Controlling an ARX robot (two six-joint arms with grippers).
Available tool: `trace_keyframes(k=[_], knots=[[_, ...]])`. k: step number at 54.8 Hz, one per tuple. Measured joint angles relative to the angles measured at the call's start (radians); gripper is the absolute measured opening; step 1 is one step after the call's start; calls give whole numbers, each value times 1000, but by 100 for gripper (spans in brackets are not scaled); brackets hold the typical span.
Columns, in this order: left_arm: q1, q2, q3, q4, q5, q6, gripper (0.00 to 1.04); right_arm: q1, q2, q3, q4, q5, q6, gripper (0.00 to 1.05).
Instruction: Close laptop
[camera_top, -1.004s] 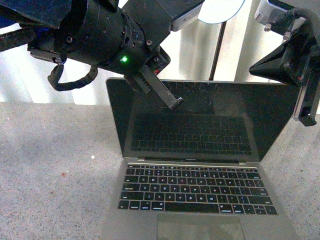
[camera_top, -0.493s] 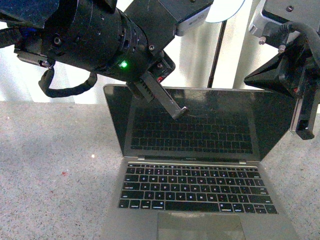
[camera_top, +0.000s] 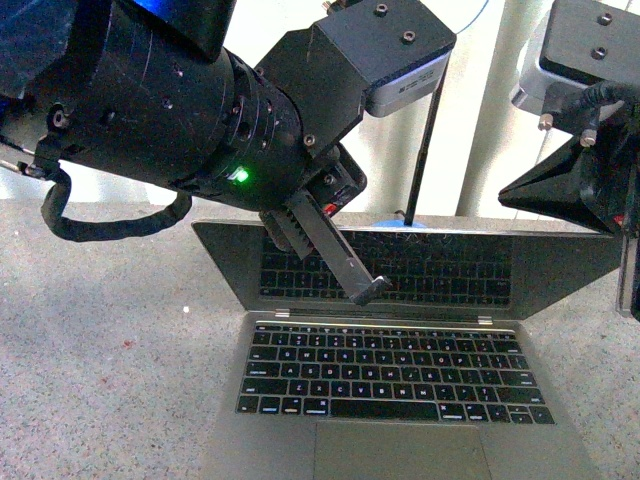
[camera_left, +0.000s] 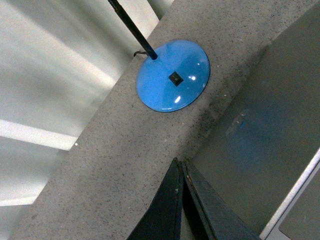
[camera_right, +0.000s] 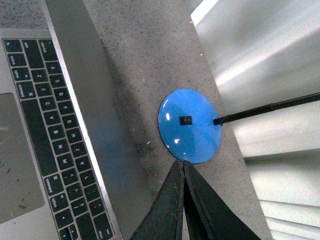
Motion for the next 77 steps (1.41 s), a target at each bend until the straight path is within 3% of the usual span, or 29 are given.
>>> trace_keyframes(k=[77], knots=[[-12, 15, -112, 16, 5, 19, 4, 2, -23, -136, -43, -11, -63, 3]])
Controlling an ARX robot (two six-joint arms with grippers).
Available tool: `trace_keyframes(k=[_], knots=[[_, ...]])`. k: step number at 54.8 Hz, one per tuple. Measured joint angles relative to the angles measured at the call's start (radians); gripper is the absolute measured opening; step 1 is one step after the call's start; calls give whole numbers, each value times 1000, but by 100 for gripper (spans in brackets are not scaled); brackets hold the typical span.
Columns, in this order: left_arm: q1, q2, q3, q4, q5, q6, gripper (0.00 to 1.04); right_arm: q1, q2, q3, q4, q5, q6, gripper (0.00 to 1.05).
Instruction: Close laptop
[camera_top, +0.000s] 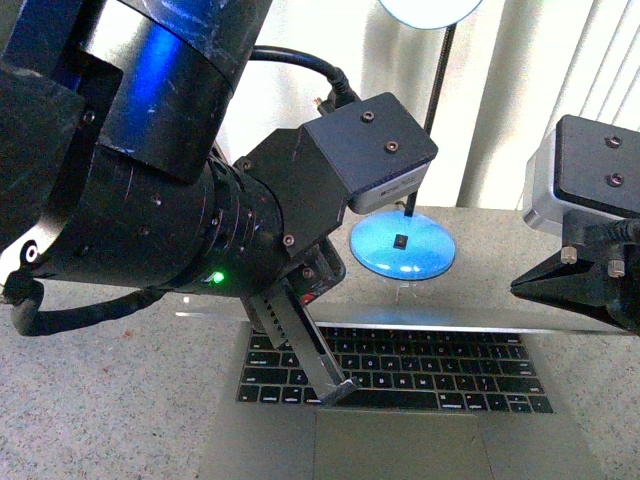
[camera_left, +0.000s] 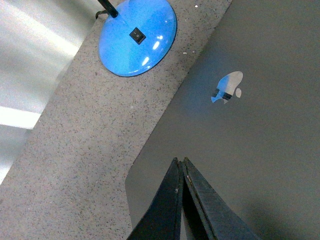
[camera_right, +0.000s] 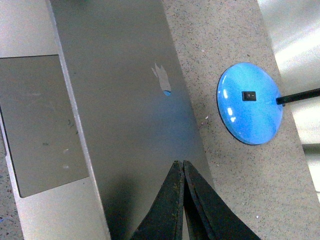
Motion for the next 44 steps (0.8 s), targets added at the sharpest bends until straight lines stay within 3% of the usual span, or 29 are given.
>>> trace_keyframes(k=[44], knots=[[1, 38, -37, 24, 13, -8, 4, 25, 69, -20, 47, 4, -3, 3]])
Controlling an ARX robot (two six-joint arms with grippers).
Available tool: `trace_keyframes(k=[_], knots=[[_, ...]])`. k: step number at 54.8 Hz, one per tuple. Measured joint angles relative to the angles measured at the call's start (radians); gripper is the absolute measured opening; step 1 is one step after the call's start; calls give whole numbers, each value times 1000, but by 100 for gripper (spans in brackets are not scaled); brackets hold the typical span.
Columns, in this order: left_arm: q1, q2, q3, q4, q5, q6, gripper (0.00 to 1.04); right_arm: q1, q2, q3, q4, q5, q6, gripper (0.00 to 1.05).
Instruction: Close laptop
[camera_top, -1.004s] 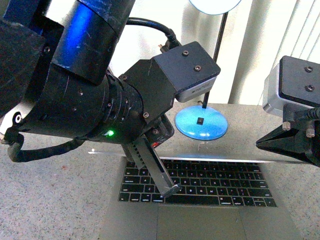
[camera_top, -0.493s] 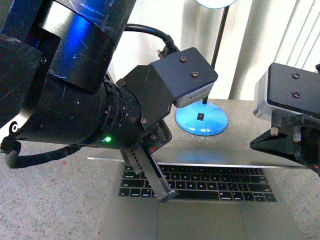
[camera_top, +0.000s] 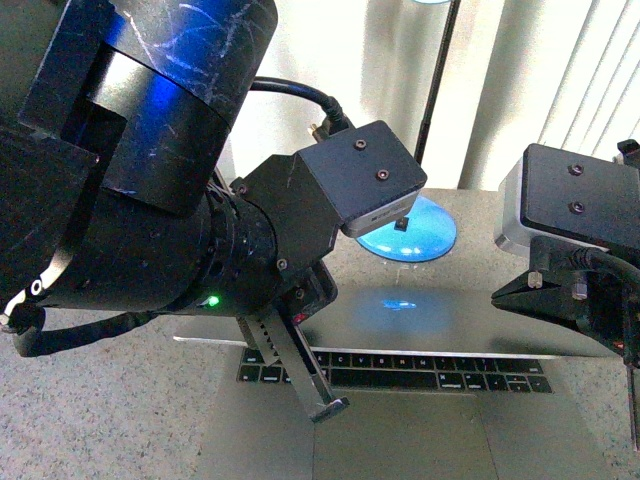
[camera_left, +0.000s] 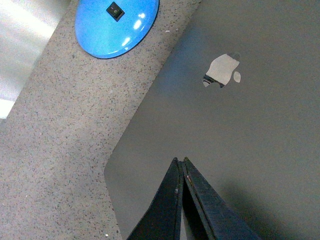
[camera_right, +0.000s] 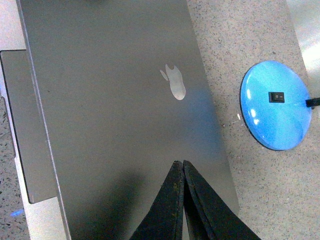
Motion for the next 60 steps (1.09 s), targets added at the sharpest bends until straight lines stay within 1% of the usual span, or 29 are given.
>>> trace_keyframes(k=[17, 60], knots=[[0, 5, -2, 3, 8, -6, 4, 9, 23, -29, 41, 1, 7, 3], [10, 52, -55, 71, 26, -21, 4, 32, 94, -64, 126, 11, 25, 3]])
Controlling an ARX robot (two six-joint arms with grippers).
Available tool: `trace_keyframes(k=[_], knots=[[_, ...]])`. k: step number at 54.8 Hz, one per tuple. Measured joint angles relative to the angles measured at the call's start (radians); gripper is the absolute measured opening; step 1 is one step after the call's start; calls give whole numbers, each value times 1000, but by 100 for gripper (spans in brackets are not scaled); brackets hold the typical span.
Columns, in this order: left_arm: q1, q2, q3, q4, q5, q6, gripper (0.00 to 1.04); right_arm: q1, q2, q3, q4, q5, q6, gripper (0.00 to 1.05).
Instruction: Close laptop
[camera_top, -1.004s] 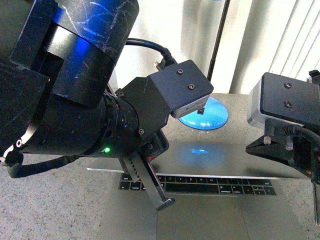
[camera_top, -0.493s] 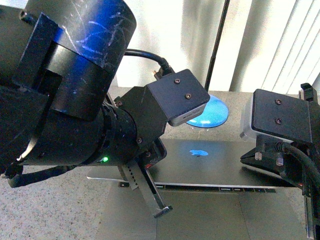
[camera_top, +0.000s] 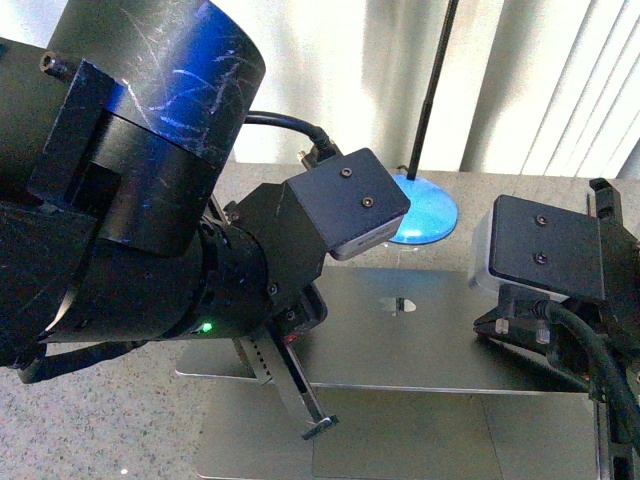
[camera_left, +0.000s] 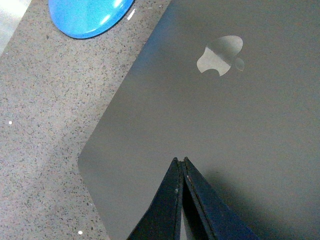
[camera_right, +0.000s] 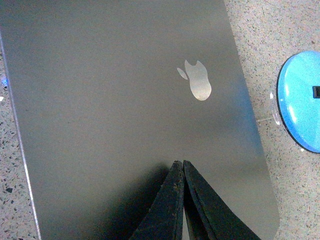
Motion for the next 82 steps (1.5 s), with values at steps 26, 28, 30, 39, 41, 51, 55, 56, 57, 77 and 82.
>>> trace_keyframes(k=[26, 28, 30, 39, 41, 51, 55, 56, 57, 77, 82], knots=[[36, 58, -52, 70, 45, -35, 4, 11, 69, -16, 51, 11, 13, 3], [38, 64, -56, 78, 45, -39, 4, 11, 75, -18, 58, 12, 14, 3], [41, 70, -59, 85, 48, -43, 4, 11, 81, -20, 66, 14, 16, 3], [63, 121, -94, 183, 60, -66, 4, 13, 156, -56, 171, 27, 40, 3], [70, 135, -107, 208, 69, -85, 4, 14, 169, -64, 187, 31, 45, 3], [99, 180, -143, 275, 80, -126, 4, 20, 190, -88, 224, 34, 68, 3], [107, 181, -153, 288, 82, -140, 4, 24, 184, -90, 225, 34, 84, 3], [109, 181, -154, 290, 82, -142, 4, 25, 182, -90, 225, 34, 89, 3], [111, 181, -156, 291, 83, -145, 4, 26, 180, -90, 225, 33, 93, 3], [330, -124, -291, 573, 21, -588, 4, -2, -124, -70, 461, 171, 581, 10], [431, -294, -294, 526, -47, -832, 8, -15, -176, -59, 467, 183, 721, 22]])
